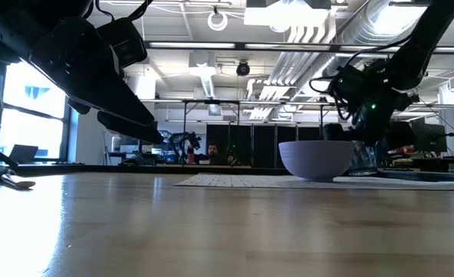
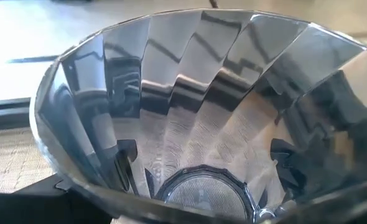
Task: Pick & Place Utensil
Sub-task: Put the black cup on the gray table mat to the top right of the purple bowl
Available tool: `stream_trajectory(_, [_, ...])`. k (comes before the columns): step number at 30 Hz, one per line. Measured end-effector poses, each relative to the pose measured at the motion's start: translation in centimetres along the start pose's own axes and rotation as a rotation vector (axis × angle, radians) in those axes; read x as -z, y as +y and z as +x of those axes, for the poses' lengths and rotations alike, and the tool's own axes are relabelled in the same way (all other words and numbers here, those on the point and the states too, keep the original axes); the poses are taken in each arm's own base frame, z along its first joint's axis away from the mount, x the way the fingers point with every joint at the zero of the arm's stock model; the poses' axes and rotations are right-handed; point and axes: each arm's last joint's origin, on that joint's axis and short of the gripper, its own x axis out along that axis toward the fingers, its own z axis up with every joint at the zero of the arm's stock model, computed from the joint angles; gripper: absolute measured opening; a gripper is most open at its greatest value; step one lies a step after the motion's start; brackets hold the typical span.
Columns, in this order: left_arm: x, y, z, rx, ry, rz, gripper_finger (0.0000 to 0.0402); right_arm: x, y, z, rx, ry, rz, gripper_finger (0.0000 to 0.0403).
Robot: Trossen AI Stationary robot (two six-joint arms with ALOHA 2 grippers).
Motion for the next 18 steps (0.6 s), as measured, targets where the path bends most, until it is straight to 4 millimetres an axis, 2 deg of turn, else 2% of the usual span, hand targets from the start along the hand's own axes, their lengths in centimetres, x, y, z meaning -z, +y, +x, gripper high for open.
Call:
stream_trajectory(5, [0.0,0.0,0.0,0.000,0.000,0.000,0.0376,1.0,0.6,0.7,0.060,-0.070,-0.033,0.0383])
stream_trajectory(12, [0.0,0.0,0.0,0.000,0.000,-0.001,0.0376,1.8,0.3,1.2,0.019,0.045,-0.060,0.0388])
stream_trajectory(18, [0.0,0.0,0.0,0.001,0.000,-0.003,0.0376,1.9,0.2,1.1,0.017,0.078,-0.035,0.0394])
